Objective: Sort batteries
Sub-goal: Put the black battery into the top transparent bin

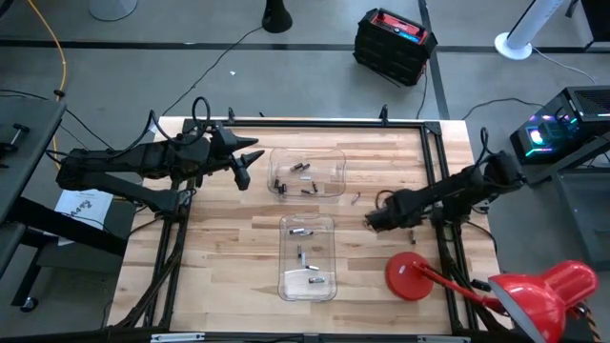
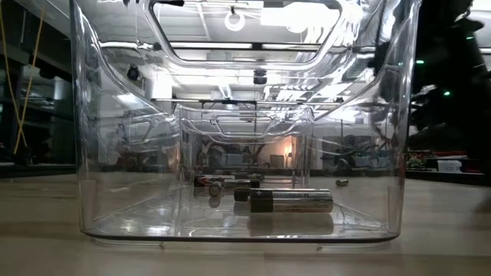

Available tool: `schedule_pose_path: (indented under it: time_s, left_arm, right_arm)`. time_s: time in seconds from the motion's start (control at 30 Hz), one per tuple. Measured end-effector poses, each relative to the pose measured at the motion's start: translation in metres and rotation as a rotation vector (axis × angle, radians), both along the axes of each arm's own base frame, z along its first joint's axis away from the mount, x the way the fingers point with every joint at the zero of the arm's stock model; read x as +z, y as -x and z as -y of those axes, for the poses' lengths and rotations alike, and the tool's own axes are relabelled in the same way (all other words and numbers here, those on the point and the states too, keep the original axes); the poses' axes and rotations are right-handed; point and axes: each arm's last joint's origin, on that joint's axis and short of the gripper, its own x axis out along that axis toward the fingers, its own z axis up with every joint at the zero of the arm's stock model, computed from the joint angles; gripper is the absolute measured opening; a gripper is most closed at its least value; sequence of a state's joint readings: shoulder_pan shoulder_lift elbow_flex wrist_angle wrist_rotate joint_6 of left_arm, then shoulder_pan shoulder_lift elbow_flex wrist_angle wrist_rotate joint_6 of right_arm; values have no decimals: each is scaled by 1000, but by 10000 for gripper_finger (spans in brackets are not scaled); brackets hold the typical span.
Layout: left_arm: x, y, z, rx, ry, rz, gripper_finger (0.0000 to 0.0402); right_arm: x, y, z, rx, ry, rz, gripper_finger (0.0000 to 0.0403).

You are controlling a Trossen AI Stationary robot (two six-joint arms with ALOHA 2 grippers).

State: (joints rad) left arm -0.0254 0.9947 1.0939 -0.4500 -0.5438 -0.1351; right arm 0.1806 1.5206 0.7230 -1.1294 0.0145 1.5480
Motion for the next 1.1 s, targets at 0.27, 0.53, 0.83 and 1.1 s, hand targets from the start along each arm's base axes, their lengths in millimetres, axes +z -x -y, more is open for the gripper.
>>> schedule_pose_path:
  time_s: [0.27,0.53,0.83,1.1]
  left_arm:
    - [0,0,0,-15,-43,-26,159]
    - [0,0,0,-20,-53,-34,158]
    - [0,0,0,-20,-56,-35,158]
    - [0,0,0,-20,-56,-35,158]
  right_arm:
    - [7,9,26,254,-522,-92,0]
    - [5,12,50,277,-718,-82,0]
    - [-24,4,72,369,-1005,-43,0]
    - [-53,-2,88,443,-1015,-147,0]
